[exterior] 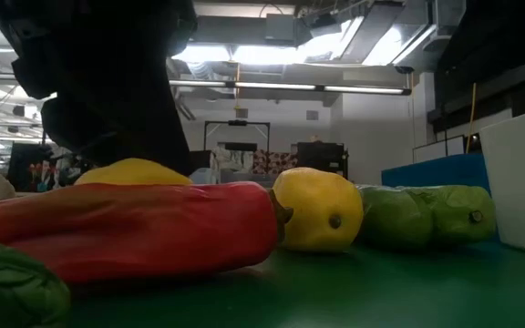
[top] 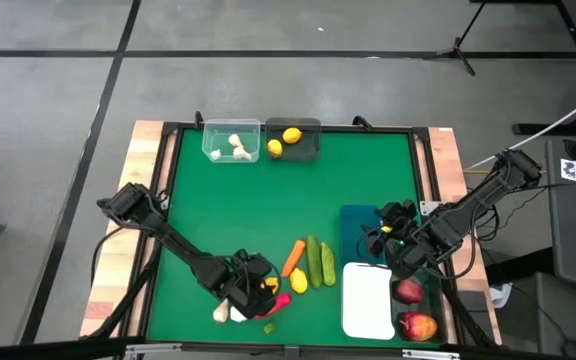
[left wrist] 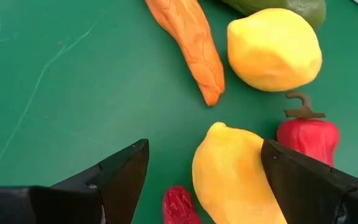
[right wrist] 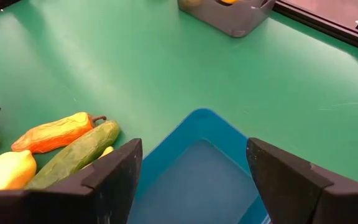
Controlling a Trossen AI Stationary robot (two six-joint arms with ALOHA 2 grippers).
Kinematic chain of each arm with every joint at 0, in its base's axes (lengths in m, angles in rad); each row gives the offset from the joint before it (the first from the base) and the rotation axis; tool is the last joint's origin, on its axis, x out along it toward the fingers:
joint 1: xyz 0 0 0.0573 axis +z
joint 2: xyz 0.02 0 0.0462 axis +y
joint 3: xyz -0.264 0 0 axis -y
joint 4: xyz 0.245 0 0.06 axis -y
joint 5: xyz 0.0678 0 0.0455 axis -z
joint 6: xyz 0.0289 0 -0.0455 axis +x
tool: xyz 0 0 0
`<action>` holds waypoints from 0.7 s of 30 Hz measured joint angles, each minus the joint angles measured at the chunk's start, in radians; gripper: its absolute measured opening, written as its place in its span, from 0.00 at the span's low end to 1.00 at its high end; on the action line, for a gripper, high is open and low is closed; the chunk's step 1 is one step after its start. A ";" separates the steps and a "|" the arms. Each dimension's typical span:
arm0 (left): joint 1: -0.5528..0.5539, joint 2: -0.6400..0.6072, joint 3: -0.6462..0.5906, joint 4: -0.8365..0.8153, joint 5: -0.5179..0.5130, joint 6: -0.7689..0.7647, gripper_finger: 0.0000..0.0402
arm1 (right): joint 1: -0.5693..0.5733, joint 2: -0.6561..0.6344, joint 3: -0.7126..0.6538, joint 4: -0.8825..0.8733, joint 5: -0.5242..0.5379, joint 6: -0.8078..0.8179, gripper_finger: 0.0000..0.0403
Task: Sort produce into baskets
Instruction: Put the yellow lemon into the top black bin
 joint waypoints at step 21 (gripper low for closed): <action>0.014 -0.022 -0.005 -0.003 0.037 0.191 0.76 | 0.000 0.000 0.000 0.000 0.068 -0.092 0.72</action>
